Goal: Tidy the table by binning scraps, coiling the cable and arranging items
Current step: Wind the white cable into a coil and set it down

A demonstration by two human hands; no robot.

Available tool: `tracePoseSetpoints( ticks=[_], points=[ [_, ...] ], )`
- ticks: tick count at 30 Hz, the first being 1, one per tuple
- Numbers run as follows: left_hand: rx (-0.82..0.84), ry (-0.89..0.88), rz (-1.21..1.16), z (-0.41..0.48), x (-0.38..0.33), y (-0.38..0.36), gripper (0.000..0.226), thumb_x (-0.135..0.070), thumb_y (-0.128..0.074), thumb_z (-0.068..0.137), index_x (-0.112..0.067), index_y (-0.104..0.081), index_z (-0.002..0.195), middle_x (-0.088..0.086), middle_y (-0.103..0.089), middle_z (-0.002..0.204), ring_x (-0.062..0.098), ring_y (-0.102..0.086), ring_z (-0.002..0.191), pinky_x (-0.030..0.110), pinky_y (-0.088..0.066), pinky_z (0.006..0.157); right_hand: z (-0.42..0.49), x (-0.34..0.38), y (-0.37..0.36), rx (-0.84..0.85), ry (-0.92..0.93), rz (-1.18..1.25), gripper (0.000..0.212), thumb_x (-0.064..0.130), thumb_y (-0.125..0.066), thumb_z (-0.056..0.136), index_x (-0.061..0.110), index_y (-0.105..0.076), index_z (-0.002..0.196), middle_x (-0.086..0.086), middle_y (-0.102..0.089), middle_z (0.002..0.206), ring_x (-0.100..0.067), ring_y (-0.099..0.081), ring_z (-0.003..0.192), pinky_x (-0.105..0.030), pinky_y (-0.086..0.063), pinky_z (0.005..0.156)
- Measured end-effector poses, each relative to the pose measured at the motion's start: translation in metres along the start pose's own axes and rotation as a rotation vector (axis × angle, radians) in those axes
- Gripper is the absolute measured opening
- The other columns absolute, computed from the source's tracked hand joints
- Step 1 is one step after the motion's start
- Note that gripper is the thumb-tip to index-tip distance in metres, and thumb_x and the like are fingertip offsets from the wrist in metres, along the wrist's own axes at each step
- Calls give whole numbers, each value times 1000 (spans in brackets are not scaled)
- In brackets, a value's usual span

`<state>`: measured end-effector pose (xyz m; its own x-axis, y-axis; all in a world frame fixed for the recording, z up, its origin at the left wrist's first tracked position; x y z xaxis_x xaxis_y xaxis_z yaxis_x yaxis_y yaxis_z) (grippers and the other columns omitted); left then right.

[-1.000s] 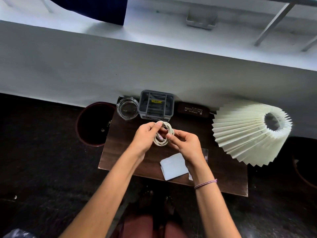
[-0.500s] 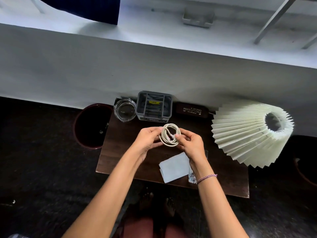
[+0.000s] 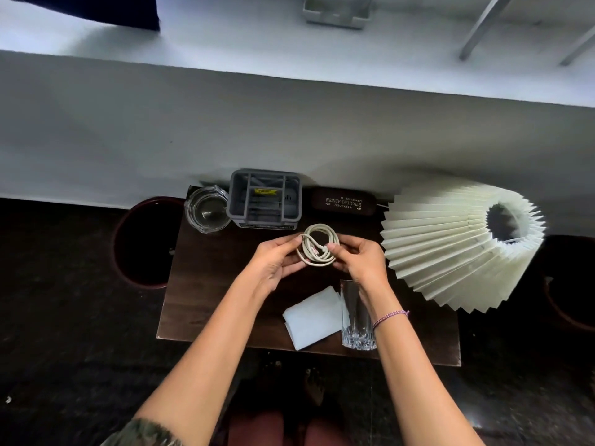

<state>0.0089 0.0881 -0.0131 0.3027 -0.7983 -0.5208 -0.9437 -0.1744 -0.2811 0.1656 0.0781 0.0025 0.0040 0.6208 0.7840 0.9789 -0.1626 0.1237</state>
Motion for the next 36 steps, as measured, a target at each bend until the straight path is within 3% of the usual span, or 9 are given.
tracePoseSetpoints(
  ticks=[4,9,12,15,20,23,26,29,36],
  points=[
    [35,46,-33,3,-3,5,9,-13,-61,86,-12,-67,92,4,-76,71,19,-73,68,32,-61,61,3,5,-3,14,15,-58,30,8,-68,81,4,-64,111,-4,-70,90,-6,-67,68,-10,-52,52],
    [-72,125,-8,10,-8,5,5,-12,-65,82,-8,-64,84,9,-72,63,22,-71,55,35,-60,51,4,7,-10,17,86,-241,30,11,-61,87,9,-62,117,-3,-69,106,-6,-67,70,-23,-59,71],
    [-148,130,15,15,-5,0,14,-11,-66,80,-5,-61,91,14,-67,76,23,-68,54,38,-58,50,5,4,-13,-25,107,-352,31,14,-58,89,11,-60,120,-5,-68,114,-15,-68,86,-35,-56,85],
    [-209,114,27,24,-1,-7,28,-14,-68,80,-3,-61,105,12,-66,82,25,-66,65,38,-59,52,7,0,-18,-74,149,-428,34,20,-62,87,11,-61,119,-9,-68,115,-20,-63,106,-24,-46,90],
    [-294,131,52,44,10,-14,40,-16,-71,79,0,-59,114,14,-65,92,26,-62,80,40,-53,65,29,-6,-17,-151,161,-547,32,6,-56,88,9,-60,119,-15,-60,121,-27,-59,110,-22,-42,86],
    [-374,130,70,55,15,-19,34,-16,-72,78,2,-62,104,8,-56,72,18,-54,66,31,-51,51,45,-11,-16,-169,202,-601,31,2,-51,88,6,-59,118,-21,-52,122,-32,-54,107,-12,-32,76],
    [-418,130,39,64,19,-22,18,-14,-70,80,-2,-61,89,7,-52,64,13,-48,55,26,-50,40,63,-16,-14,-209,136,-589,30,2,-50,89,6,-57,118,-18,-53,124,-25,-58,97,-7,-38,71],
    [-412,132,-24,70,26,-22,17,-10,-68,81,-3,-57,71,9,-56,65,15,-53,54,21,-49,36,73,-18,-13,-203,108,-633,39,5,-56,88,8,-54,127,-17,-54,130,-30,-56,114,-26,-42,96],
    [-447,41,-194,73,29,-22,24,7,-60,83,11,-60,106,13,-59,73,18,-56,59,18,-52,42,77,-14,-17,-226,181,-528,36,6,-61,85,4,-59,120,-17,-63,122,-28,-59,114,-31,-42,100]
  ],
)
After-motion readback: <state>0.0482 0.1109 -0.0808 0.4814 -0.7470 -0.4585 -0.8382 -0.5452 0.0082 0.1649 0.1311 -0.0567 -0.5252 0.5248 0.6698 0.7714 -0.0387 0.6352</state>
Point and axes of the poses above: each hand's wrist, its own z-axis towards the middle knuckle, its own y-axis out of the back of the hand, x = y × z, the point moved 4 cm from there along z, towards the middle knuckle
